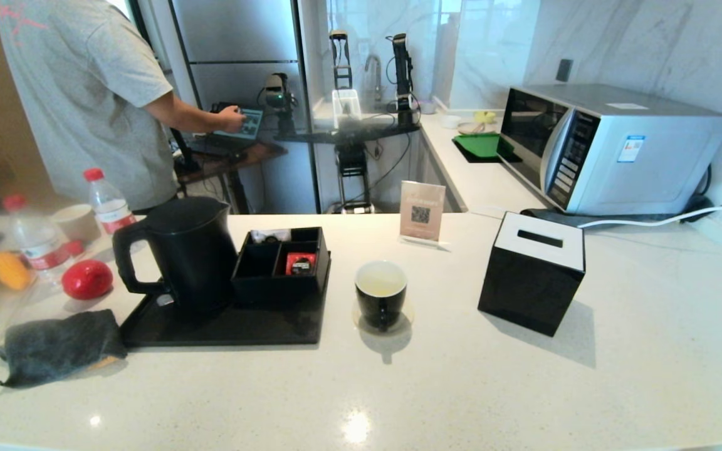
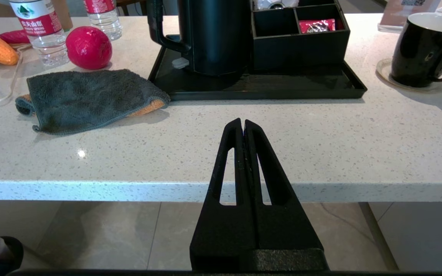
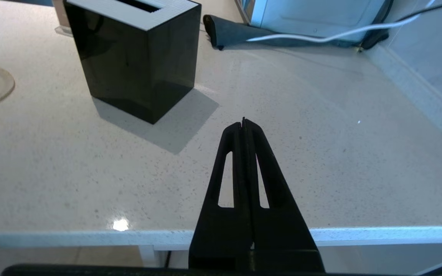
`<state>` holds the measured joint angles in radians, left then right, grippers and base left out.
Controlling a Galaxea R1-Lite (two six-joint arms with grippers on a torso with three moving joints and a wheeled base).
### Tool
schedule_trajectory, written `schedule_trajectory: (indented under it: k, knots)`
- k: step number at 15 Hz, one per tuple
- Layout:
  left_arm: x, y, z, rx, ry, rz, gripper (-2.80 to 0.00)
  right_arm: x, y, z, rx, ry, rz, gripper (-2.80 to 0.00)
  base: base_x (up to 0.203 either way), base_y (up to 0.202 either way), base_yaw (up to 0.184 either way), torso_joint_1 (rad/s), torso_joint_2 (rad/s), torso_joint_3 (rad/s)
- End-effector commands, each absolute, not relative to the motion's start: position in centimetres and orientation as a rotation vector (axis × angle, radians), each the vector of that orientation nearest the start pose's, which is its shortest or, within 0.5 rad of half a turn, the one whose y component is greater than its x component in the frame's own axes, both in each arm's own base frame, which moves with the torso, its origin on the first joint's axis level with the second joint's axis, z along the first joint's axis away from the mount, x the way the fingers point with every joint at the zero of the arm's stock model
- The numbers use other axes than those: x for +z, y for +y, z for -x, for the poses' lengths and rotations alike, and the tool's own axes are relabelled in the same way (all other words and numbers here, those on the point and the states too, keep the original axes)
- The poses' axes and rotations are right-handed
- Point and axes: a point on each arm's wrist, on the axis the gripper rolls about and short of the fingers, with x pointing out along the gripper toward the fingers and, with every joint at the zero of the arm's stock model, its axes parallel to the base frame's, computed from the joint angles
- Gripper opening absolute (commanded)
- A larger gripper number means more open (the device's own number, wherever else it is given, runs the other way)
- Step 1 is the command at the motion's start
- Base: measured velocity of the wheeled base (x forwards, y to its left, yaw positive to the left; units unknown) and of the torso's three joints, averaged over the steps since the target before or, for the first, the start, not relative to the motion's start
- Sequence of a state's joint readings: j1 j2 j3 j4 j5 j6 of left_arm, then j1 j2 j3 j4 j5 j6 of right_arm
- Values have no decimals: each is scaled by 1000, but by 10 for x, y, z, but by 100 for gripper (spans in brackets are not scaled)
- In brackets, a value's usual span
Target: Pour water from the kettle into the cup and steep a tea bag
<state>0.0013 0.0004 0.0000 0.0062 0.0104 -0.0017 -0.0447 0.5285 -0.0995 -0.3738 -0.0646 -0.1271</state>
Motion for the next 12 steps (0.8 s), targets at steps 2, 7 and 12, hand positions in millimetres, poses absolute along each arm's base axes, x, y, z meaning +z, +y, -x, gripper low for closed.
schedule_trajectory:
  k: [2, 7, 12]
  knots:
    - [75, 0, 23, 12, 6, 2, -280, 114, 0, -7, -40, -17, 192, -280, 0, 0, 0, 0, 0, 0]
    - [75, 0, 23, 12, 6, 3, -280, 91, 1, 10, 32, 24, 205, -280, 0, 0, 0, 0, 0, 0]
    - [75, 0, 23, 12, 6, 2, -280, 76, 1, 23, 36, -10, 158, -280, 0, 0, 0, 0, 0, 0]
